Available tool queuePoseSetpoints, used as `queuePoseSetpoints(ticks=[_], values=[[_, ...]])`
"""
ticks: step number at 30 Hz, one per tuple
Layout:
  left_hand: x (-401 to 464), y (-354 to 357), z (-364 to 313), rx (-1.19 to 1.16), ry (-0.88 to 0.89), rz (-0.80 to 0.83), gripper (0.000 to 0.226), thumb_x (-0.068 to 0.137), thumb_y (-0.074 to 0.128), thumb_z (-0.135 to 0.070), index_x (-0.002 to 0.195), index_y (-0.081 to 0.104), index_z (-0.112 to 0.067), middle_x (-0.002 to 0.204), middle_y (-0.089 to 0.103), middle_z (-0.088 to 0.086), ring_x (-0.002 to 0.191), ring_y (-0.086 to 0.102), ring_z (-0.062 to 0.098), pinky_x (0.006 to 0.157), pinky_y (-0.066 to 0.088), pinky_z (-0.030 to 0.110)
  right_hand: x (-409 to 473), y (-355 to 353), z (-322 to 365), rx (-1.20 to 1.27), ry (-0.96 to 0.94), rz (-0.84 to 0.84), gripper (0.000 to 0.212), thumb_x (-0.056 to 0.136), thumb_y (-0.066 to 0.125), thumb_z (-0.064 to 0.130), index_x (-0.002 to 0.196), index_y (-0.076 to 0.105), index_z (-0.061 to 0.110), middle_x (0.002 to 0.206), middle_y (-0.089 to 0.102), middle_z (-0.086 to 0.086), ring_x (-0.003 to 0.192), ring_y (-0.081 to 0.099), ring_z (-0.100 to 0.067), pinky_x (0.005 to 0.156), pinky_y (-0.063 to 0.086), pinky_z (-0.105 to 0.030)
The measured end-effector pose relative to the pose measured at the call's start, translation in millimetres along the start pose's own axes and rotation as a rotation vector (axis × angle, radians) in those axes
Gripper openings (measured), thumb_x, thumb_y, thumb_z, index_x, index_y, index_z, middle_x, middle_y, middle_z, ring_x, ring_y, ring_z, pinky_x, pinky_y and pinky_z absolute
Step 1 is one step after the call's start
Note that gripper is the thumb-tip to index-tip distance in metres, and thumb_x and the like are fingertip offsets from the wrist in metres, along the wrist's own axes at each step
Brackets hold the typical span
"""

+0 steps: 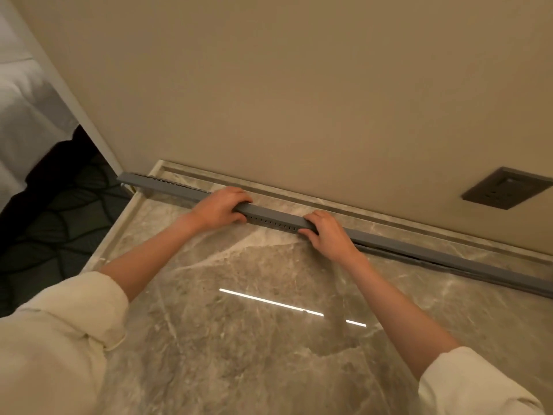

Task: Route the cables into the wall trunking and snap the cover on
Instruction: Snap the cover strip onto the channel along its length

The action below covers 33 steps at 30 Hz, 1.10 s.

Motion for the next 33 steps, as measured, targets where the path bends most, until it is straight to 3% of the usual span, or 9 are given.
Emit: queuePoseSetpoints(ticks=[4, 8, 11, 13, 15, 18, 26, 33], values=[[-33, -35, 59, 0.076, -0.119, -0.024, 0.034, 0.079, 0.071, -0.016, 0.111, 0.062, -0.007, 0.11, 0.064, 0.012, 0.103, 0.057, 0.029, 0.089, 0.046, 0.04, 5, 1, 3, -0.013, 0.008, 0.032, 0.026, 0.089, 0.061, 0.027, 0.104, 0.066, 0.006, 0.095, 0.065, -0.01, 0.09, 0.057, -0.025, 0.082, 0.048, -0.037], [-49, -48, 74, 0.138, -0.116, -0.094, 0.026, 0.084, 0.066, -0.013, 0.109, 0.065, -0.006, 0.108, 0.068, 0.012, 0.101, 0.06, 0.029, 0.088, 0.048, 0.041, 9, 1, 4, -0.052, 0.068, 0.061, 0.02, 0.086, 0.061, 0.027, 0.095, 0.068, 0.01, 0.089, 0.064, -0.005, 0.084, 0.059, -0.022, 0.072, 0.049, -0.035], [-48, -47, 70, 0.158, -0.109, -0.117, 0.025, 0.085, 0.064, -0.012, 0.109, 0.066, -0.004, 0.108, 0.069, 0.014, 0.102, 0.061, 0.03, 0.089, 0.048, 0.042, 19, 1, 16, -0.107, 0.076, 0.083, 0.019, 0.076, 0.059, 0.026, 0.091, 0.066, 0.015, 0.086, 0.065, -0.003, 0.081, 0.061, -0.023, 0.06, 0.04, -0.026], [-48, -47, 72, 0.158, -0.118, -0.139, 0.027, 0.085, 0.063, -0.011, 0.111, 0.066, -0.004, 0.111, 0.068, 0.014, 0.104, 0.06, 0.031, 0.091, 0.048, 0.042, 29, 7, 37, -0.105, 0.009, 0.098, 0.029, 0.074, 0.059, 0.031, 0.098, 0.064, 0.017, 0.093, 0.065, -0.003, 0.087, 0.06, -0.022, 0.065, 0.041, -0.027], [-50, -46, 74, 0.155, -0.131, -0.155, 0.029, 0.086, 0.062, -0.011, 0.114, 0.065, -0.004, 0.114, 0.067, 0.014, 0.106, 0.06, 0.03, 0.092, 0.048, 0.042, 40, 15, 64, -0.084, -0.079, 0.089, 0.037, 0.08, 0.059, 0.037, 0.11, 0.061, 0.015, 0.104, 0.063, -0.005, 0.098, 0.057, -0.022, 0.078, 0.046, -0.032], [-49, -44, 78, 0.155, -0.143, -0.141, 0.029, 0.087, 0.061, -0.012, 0.115, 0.064, -0.007, 0.114, 0.066, 0.011, 0.106, 0.06, 0.028, 0.091, 0.049, 0.041, 60, 27, 103, -0.057, -0.183, 0.041, 0.036, 0.091, 0.056, 0.035, 0.119, 0.057, 0.012, 0.114, 0.059, -0.006, 0.107, 0.052, -0.022, 0.092, 0.045, -0.035], [-41, -46, 85, 0.164, -0.169, -0.036, 0.027, 0.085, 0.062, -0.019, 0.112, 0.063, -0.013, 0.11, 0.066, 0.004, 0.104, 0.058, 0.022, 0.088, 0.046, 0.036, 85, 44, 131, -0.017, -0.155, -0.077, 0.024, 0.094, 0.053, 0.022, 0.112, 0.057, 0.006, 0.11, 0.053, -0.009, 0.105, 0.045, -0.024, 0.095, 0.039, -0.032], [-36, -51, 86, 0.17, -0.147, 0.03, 0.021, 0.085, 0.063, -0.02, 0.105, 0.064, -0.013, 0.101, 0.067, 0.003, 0.096, 0.059, 0.021, 0.081, 0.047, 0.036, 87, 46, 132, -0.003, -0.123, -0.041, 0.026, 0.096, 0.05, 0.021, 0.115, 0.051, 0.004, 0.112, 0.047, -0.011, 0.1, 0.048, -0.027, 0.089, 0.04, -0.035]])
Point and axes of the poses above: each hand's wrist, its own x-axis towards the middle knuckle, its own y-axis out of the palm, z = x × y, the point moved 6 cm from there along x, towards the middle knuckle
